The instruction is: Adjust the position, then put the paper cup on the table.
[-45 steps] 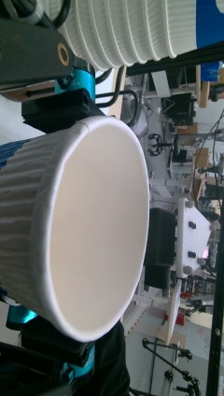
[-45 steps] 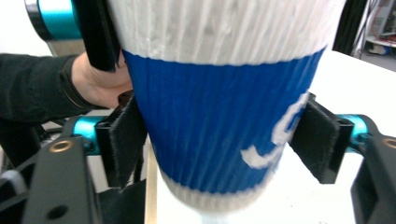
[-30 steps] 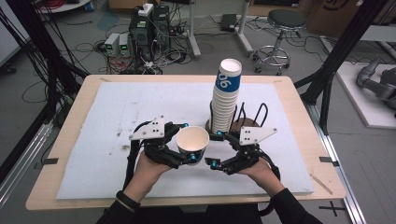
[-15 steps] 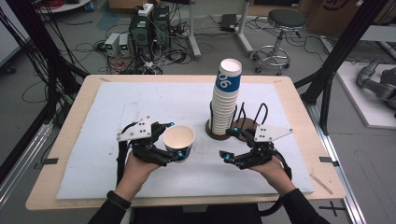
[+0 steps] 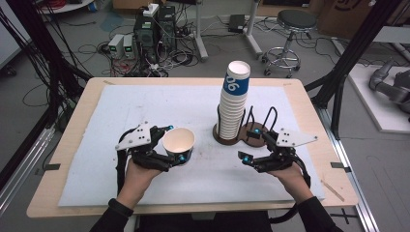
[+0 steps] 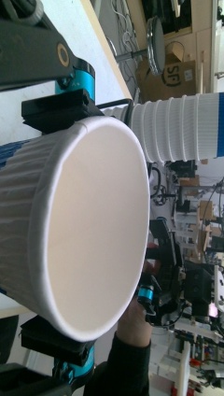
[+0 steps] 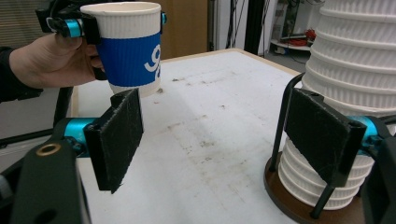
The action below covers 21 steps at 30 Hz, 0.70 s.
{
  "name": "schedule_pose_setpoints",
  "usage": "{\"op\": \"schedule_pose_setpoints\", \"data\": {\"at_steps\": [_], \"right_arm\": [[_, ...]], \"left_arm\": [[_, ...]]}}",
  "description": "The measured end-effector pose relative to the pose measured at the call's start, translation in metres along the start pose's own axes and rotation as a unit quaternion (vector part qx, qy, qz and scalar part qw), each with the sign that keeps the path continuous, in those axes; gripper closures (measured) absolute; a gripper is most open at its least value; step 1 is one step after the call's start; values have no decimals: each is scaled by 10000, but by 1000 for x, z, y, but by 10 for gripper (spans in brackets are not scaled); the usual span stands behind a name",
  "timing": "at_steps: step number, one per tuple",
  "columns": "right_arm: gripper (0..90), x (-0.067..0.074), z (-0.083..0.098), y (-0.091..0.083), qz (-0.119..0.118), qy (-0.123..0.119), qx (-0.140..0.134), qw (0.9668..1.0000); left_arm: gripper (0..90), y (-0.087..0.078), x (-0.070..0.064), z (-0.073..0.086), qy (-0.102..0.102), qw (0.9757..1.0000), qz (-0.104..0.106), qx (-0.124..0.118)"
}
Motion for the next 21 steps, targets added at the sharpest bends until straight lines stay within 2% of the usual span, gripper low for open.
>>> {"op": "schedule_pose_setpoints", "data": {"at_steps": [3, 6, 8, 9, 17, 21], "right_arm": [[203, 2, 0, -2, 8, -18, 38, 10000], [203, 3, -1, -4, 46, -55, 3, 10000], [203, 3, -3, -6, 73, -61, -33, 9999], [203, 3, -3, -7, 87, -47, -33, 9999], [203, -4, 0, -13, 167, -46, -32, 9998], [203, -7, 0, -14, 207, 7, -49, 9998]], "left_arm": [[217, 3, -1, -1, 11, 10000, 55, -14], [217, 3, 0, -2, -62, 9999, 115, -93], [217, 2, 0, -4, -20, 9999, 94, -94], [217, 1, 1, -4, -61, 9999, 100, -127], [214, -9, 2, -6, -47, 9999, -9, -141], [212, -16, 3, -8, -31, 9998, -135, -163]]}}
Point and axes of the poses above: each handheld gripper's, and its own axes: y roughly forward along the jaws, z roughly out of its underside, x roughly to its left, the point moved 1 cm from there along y, roughly forward along the jaws, and after that the axes turned 12 degrees about -z, right-handed, at the moved point
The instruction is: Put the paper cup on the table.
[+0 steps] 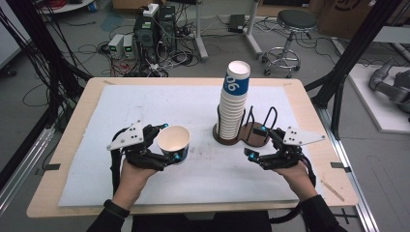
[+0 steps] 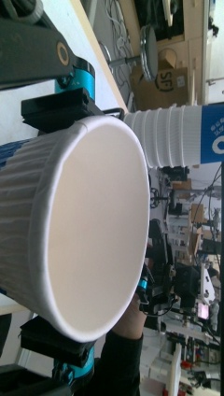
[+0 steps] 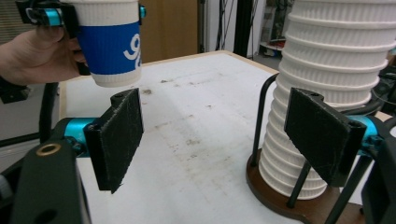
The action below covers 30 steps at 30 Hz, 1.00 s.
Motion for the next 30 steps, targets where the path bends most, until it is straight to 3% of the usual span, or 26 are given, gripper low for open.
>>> {"op": "schedule_pose_setpoints", "data": {"at_steps": [8, 17, 23, 30], "right_arm": [[203, -2, 1, 3, -110, 34, 70, 9999], [203, -2, 1, 3, -73, 4, 112, 9999], [203, -2, 1, 1, -19, -24, 140, 9999], [203, -2, 4, -4, 44, 6, 136, 9999]], "left_arm": [[211, -13, 9, -5, 21, 9996, -274, -59], [211, -23, 27, -5, -15, 9979, -636, -92], [211, -25, 42, -1, -19, 9952, -975, -68], [209, -25, 57, 3, 18, 9904, -1375, -122]]}}
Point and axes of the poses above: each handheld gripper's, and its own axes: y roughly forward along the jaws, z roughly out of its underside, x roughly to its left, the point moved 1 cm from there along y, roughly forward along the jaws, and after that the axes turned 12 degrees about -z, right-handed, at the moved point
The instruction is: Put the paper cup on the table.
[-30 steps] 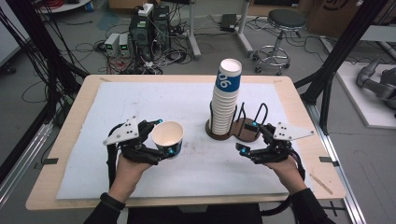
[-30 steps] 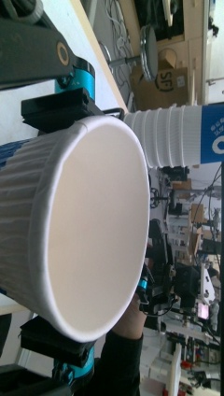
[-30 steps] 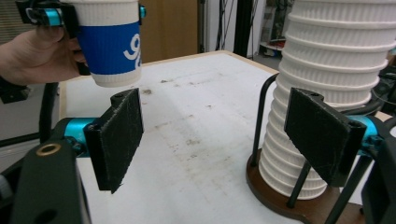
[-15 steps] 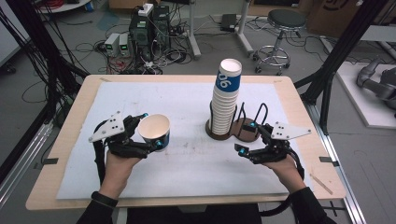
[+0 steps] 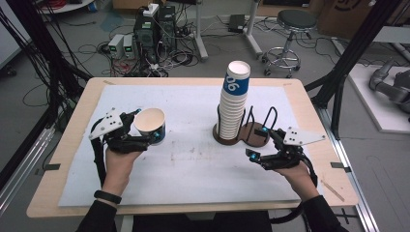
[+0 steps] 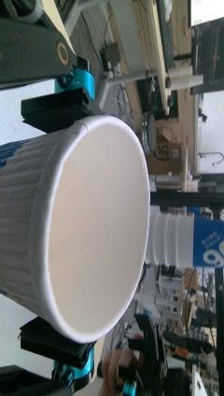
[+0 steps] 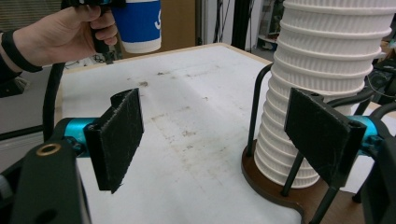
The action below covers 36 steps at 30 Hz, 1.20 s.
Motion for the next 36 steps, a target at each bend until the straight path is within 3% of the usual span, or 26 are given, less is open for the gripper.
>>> {"op": "schedule_pose_setpoints", "data": {"at_steps": [9, 12, 20, 36], "right_arm": [[203, 1, 1, -2, 31, -26, -2, 10000], [203, 1, 1, -2, 41, -40, -1, 10000], [203, 1, 0, 0, -36, -51, -17, 10000], [203, 2, 0, 0, -82, -74, -24, 9999]], "left_arm": [[209, 2, 19, 7, 54, 9983, -579, -104], [209, 4, 28, 10, -20, 9967, -793, -151], [208, 16, 47, 24, -148, 9912, -1313, 0], [216, 37, 76, 57, -341, 9811, -1843, 470]]}}
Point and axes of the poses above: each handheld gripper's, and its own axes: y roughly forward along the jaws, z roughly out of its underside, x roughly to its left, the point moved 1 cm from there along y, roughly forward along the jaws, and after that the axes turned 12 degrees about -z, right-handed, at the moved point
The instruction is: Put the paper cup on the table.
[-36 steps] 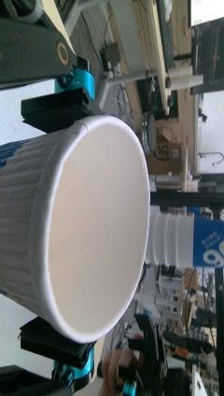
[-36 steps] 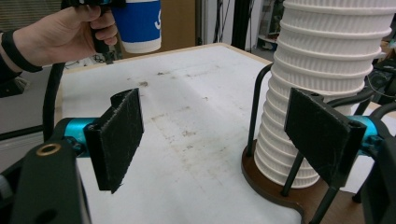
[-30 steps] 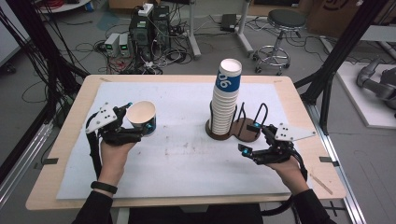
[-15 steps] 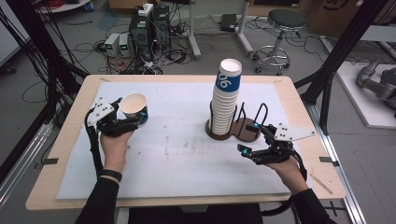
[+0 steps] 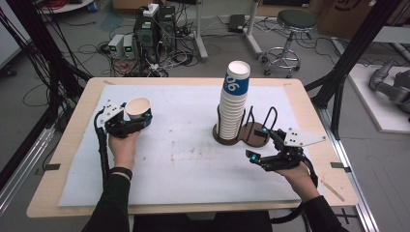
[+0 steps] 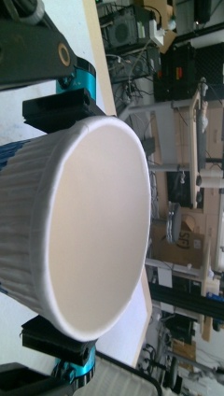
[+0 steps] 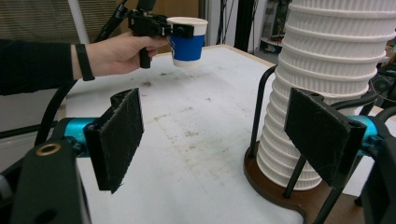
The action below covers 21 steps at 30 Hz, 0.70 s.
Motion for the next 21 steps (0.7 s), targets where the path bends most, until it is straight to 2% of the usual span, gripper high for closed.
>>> {"op": "schedule_pose_setpoints", "data": {"at_steps": [7, 14, 21], "right_arm": [[203, 0, 0, 0, 11, -4, 8, 10000], [203, 0, 1, 0, 8, 21, 8, 10000], [203, 0, 1, 0, 0, 25, 5, 10000]], "left_arm": [[220, 10, 4, 11, -40, 9995, -119, 282], [224, 15, 8, 17, -69, 9986, -277, 453], [223, 16, 10, 20, -44, 9977, -314, 596]]}}
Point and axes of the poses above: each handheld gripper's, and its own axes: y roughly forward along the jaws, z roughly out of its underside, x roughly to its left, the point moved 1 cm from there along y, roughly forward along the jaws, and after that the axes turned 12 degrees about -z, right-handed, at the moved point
